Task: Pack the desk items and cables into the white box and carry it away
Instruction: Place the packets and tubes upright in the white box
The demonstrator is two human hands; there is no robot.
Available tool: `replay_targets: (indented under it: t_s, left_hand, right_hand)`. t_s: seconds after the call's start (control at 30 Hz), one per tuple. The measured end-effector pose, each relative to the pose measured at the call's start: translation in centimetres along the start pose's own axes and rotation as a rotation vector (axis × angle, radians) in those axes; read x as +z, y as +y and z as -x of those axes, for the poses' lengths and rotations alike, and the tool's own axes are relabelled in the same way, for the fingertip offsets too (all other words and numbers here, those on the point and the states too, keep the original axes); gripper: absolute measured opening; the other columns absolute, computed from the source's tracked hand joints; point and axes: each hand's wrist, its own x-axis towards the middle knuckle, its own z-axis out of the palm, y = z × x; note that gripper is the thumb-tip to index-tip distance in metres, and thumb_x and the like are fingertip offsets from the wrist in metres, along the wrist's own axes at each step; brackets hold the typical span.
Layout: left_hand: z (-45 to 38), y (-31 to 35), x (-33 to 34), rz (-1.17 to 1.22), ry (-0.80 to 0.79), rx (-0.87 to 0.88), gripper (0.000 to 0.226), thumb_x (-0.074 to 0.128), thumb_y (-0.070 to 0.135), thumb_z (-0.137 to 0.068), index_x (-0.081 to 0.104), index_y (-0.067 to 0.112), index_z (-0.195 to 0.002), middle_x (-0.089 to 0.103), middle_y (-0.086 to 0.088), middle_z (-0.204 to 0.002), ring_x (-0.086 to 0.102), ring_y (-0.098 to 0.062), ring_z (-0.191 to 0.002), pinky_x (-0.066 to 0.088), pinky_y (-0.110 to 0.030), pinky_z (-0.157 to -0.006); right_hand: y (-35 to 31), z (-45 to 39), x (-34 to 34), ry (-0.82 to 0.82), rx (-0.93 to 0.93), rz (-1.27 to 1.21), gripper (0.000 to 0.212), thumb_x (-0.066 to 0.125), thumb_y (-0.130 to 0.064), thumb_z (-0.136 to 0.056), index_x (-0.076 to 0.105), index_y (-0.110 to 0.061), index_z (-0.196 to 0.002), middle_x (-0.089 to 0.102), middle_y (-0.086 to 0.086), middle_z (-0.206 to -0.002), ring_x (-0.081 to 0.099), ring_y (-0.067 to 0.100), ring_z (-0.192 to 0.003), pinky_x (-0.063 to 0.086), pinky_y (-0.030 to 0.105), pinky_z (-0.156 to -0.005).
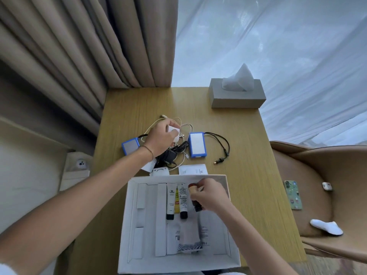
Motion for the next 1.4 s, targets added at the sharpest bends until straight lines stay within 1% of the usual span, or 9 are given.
replay_targets:
  t_s: [0.1, 0.23, 0.33, 0.43, 0.57, 0.73, 1.0, 1.27, 1.4]
  left_hand:
    - [3.9, 0.0, -0.7, 0.049, 0.030, 0.008, 0.019, 0.057, 0.004, -0.090, 0.069, 0.012, -0.102, 0.050, 0.003, -0.069, 0.061, -0.006, -0.057, 0.053, -0.022, -0.050]
    - [8.7, -1.0, -0.5, 0.049, 0.016, -0.022, 0.024, 0.062, 0.003, -0.088, 0.070, 0.017, -0.105, 0.065, -0.016, -0.085, 0.068, -0.035, -0.078, 0.052, -0.026, -0.052]
    - [11.4, -2.4, -0.4, 0.019, -0.012, -0.056, 0.032, 0.065, 0.003, -0.084, 0.072, 0.020, -0.110, 0.072, 0.002, -0.090, 0.068, -0.014, -0.074, 0.055, -0.021, -0.059]
    - [13.6, -3.9, -0.5, -0.122, -0.024, -0.100, 0.033, 0.071, 0.012, -0.079, 0.074, 0.029, -0.107, 0.063, 0.024, -0.062, 0.056, 0.006, -0.055, 0.041, -0.009, -0.051]
    - [15.9, -5.5, -0.5, -0.339, -0.098, -0.130, 0.025, 0.073, 0.022, -0.073, 0.075, 0.028, -0.097, 0.071, 0.013, -0.089, 0.065, -0.005, -0.083, 0.057, -0.028, -0.072]
    - [17.9, -7.1, 0.5, -0.513, -0.149, -0.207, 0.018, 0.073, 0.022, -0.071, 0.057, 0.028, -0.073, 0.060, 0.012, -0.076, 0.057, -0.010, -0.071, 0.041, -0.022, -0.053]
    - [19.8, -9.4, 2.7, -0.781, -0.317, -0.324, 0.003, 0.065, 0.003, -0.078, 0.066, 0.004, -0.081, 0.063, -0.011, -0.077, 0.062, -0.027, -0.069, 0.046, -0.032, -0.056]
    - [20.8, -9.8, 4.3, -1.024, -0.385, -0.283, 0.017, 0.058, 0.000, -0.082, 0.066, 0.010, -0.093, 0.062, -0.009, -0.092, 0.056, -0.024, -0.075, 0.042, -0.031, -0.062]
    - [20.8, -9.6, 4.6, -1.085, -0.445, -0.298, 0.016, 0.057, 0.005, -0.088, 0.066, 0.011, -0.099, 0.066, -0.009, -0.102, 0.064, -0.027, -0.093, 0.043, -0.030, -0.067]
  right_hand:
    - [0.9, -0.9, 1.3, 0.048, 0.004, 0.110, 0.028, 0.054, -0.026, -0.086, 0.072, -0.006, -0.076, 0.075, 0.004, -0.071, 0.073, 0.021, -0.066, 0.064, 0.041, -0.065]
    - [1.7, -2.0, 2.8, 0.115, -0.018, 0.203, 0.026, 0.053, -0.026, -0.091, 0.067, -0.009, -0.077, 0.071, 0.006, -0.075, 0.066, 0.022, -0.064, 0.051, 0.026, -0.050]
    - [1.9, -2.7, 3.5, 0.155, -0.045, 0.309, 0.015, 0.052, -0.021, -0.093, 0.063, -0.013, -0.086, 0.071, 0.006, -0.085, 0.065, 0.025, -0.073, 0.045, 0.025, -0.053]
    - [2.0, -3.0, 4.3, 0.179, -0.084, 0.371, 0.012, 0.052, -0.019, -0.094, 0.060, -0.015, -0.087, 0.072, 0.007, -0.089, 0.062, 0.025, -0.073, 0.048, 0.028, -0.058]
    - [2.0, -3.0, 4.4, 0.175, -0.141, 0.464, 0.012, 0.055, -0.018, -0.095, 0.065, -0.012, -0.094, 0.071, 0.008, -0.092, 0.062, 0.024, -0.074, 0.048, 0.029, -0.058]
    - [0.8, -2.4, 3.8, 0.170, -0.174, 0.594, 0.017, 0.052, -0.017, -0.095, 0.054, -0.016, -0.078, 0.061, 0.004, -0.075, 0.056, 0.025, -0.065, 0.046, 0.029, -0.054]
    - [0.8, -0.8, 3.2, 0.147, -0.261, 0.618, 0.031, 0.050, -0.017, -0.093, 0.046, -0.016, -0.062, 0.048, -0.002, -0.058, 0.041, 0.014, -0.048, 0.025, 0.023, -0.042]
    - [0.8, -0.4, 3.5, 0.078, -0.380, 0.568, 0.020, 0.046, -0.015, -0.088, 0.056, -0.011, -0.071, 0.064, 0.006, -0.070, 0.056, 0.029, -0.061, 0.047, 0.031, -0.054]
    - [0.2, -0.5, 3.5, 0.085, -0.408, 0.493, 0.023, 0.047, -0.021, -0.092, 0.070, -0.017, -0.090, 0.072, 0.004, -0.079, 0.066, 0.029, -0.070, 0.055, 0.032, -0.062]
